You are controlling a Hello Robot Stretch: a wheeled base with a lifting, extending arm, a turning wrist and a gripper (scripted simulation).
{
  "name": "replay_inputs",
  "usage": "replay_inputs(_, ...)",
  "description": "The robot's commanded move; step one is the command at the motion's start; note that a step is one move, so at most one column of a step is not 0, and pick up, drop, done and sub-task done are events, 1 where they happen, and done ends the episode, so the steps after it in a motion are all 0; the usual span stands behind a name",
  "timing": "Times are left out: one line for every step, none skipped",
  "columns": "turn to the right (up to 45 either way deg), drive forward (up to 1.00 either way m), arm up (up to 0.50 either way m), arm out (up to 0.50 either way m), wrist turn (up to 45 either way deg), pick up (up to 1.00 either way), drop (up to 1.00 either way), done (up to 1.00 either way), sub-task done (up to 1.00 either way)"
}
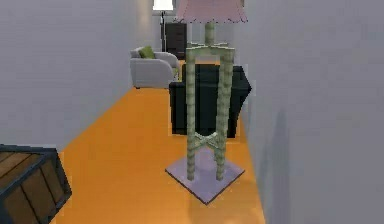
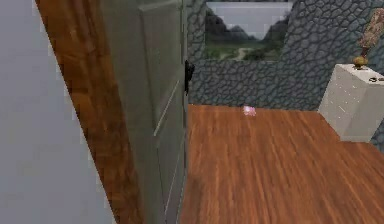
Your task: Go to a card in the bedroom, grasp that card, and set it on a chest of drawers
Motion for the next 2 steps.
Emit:
replay_inputs(-21.0, 0.00, 0.00, 0.00, 0.0, 0.00, 0.00, 0.00, 0.00)
replay_inputs(0.0, 1.00, 0.00, 0.00, 0.0, 0.00, 0.00, 0.00, 0.00)
